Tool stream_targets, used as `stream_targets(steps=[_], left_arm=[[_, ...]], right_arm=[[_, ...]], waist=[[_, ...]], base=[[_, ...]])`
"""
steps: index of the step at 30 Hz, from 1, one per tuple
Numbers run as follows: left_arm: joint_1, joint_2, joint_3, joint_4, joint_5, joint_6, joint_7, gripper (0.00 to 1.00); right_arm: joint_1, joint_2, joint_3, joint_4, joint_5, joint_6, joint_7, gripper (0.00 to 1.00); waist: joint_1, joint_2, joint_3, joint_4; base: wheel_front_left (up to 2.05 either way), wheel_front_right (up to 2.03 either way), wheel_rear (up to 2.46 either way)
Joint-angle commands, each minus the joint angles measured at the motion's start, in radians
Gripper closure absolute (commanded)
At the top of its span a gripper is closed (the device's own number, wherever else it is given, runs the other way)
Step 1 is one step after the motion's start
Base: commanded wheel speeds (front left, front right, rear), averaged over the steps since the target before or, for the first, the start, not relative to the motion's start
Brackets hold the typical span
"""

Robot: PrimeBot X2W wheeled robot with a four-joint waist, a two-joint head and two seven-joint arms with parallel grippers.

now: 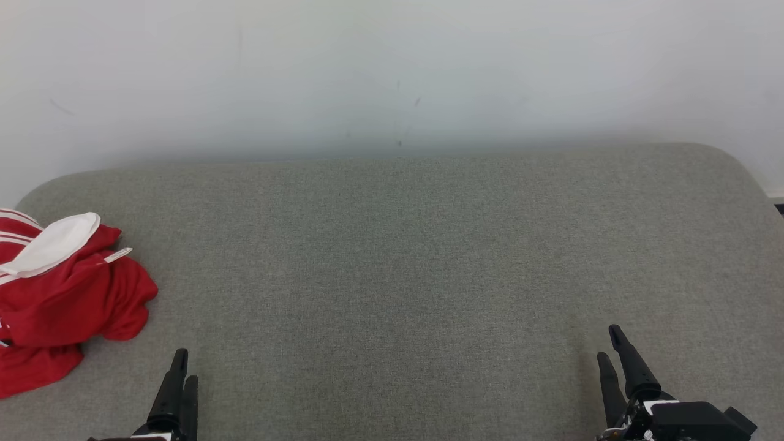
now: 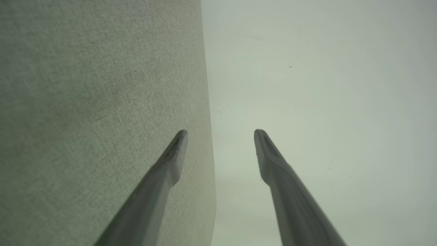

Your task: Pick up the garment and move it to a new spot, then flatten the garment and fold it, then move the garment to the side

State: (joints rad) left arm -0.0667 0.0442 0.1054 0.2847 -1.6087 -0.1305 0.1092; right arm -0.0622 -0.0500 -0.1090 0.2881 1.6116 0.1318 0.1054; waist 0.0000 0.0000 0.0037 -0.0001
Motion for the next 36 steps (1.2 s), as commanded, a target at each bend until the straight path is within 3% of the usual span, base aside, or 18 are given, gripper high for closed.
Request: stream_targets(steps=[1,14,36], left_arm=[[-0.015,0.003,-0.005,-0.021,0.011,0.000,-0.012,0.00],[-0.005,0.003,-0.013,-0.058,0.159,0.000,-0.075,0.00],[0.028,0.005,-0.068,-0.129,0.631,0.058,-0.164,0.00]], right_arm=[[-0.016,0.000,0.010,-0.022,-0.009,0.000,-0.010,0.00],[0.001,0.000,0.047,-0.061,-0.134,0.000,-0.073,0.00],[0.022,0.000,0.100,-0.123,-0.534,-0.001,-0.161,0.00]], waist=[[0.0000,0.0000,0.000,0.000],[0.0000,0.0000,0.001,-0.002],[0.0000,0.0000,-0.001,-0.012]], base=[[0.00,0.00,0.00],[0.00,0.00,0.00],[0.00,0.00,0.00]])
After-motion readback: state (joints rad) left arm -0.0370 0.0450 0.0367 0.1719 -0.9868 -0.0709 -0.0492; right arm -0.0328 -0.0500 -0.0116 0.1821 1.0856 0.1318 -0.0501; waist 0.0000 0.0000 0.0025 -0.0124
